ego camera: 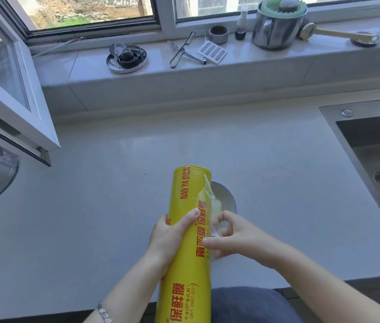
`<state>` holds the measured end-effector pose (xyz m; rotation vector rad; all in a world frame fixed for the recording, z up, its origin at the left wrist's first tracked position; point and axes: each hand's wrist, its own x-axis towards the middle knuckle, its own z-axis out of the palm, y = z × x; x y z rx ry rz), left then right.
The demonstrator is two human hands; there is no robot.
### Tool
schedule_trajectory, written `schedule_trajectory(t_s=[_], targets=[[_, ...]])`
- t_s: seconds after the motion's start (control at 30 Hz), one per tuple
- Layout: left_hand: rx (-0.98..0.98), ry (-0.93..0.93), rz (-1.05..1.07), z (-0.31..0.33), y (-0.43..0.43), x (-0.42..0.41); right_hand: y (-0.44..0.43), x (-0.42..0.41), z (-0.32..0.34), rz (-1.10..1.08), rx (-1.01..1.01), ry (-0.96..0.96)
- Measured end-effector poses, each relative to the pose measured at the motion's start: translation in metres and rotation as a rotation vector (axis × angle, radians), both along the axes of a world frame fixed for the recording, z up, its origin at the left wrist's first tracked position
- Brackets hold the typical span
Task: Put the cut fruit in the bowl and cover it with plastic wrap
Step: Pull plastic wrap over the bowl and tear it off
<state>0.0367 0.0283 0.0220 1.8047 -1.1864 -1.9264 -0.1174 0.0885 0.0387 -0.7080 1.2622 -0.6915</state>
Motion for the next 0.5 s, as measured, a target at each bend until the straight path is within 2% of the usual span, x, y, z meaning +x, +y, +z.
schedule_trajectory(t_s=[0.1,0.27,0.37,0.5], targets=[[0.011,-0.004,0.019,-0.003,-0.001,0.003,0.001,0.001,-0.001,0.107,0.051,0.045],[0.046,0.009,0.093,-0.008,-0.003,0.012,0.007,0.006,-0.005,0.193,-0.087,0.136],[0.057,0.002,0.109,-0.01,-0.002,0.014,0.012,0.013,-0.011,0.094,-0.104,0.0],[0.067,-0.009,0.131,-0.013,-0.003,0.015,0.015,0.019,-0.015,0.01,0.028,-0.177]])
